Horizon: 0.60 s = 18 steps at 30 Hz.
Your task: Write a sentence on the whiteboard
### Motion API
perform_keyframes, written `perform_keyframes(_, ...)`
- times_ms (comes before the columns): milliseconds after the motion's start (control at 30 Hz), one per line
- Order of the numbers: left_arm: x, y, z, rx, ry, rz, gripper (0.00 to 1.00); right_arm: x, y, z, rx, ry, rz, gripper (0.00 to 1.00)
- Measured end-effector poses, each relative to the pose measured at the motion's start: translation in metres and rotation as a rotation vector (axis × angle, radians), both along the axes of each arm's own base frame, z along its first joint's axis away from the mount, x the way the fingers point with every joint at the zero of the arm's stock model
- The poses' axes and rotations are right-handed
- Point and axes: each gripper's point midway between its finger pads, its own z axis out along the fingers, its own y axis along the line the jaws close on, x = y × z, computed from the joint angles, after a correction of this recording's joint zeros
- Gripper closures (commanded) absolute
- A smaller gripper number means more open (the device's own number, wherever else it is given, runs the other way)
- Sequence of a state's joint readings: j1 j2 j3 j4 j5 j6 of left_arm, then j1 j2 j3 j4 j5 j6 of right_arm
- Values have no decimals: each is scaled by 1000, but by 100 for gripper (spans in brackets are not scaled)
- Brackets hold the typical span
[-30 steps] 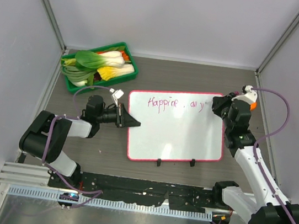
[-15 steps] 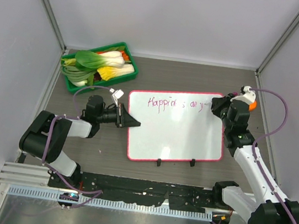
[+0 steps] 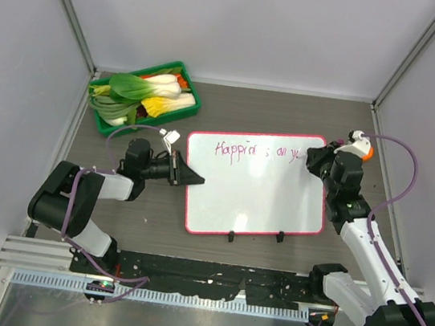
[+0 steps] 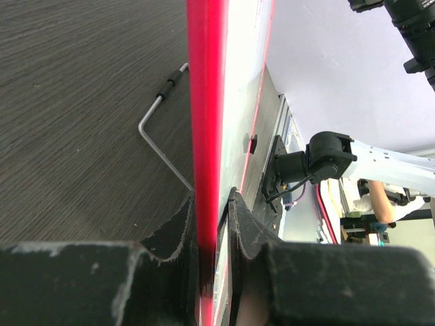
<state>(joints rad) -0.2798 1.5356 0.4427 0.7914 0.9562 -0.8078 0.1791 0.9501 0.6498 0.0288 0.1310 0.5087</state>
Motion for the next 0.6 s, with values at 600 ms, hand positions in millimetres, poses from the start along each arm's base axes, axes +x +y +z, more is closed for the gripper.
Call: perform_keyframes(600, 0, 0, 0, 0, 3, 0, 100, 11, -6, 6, -14, 3, -45, 99)
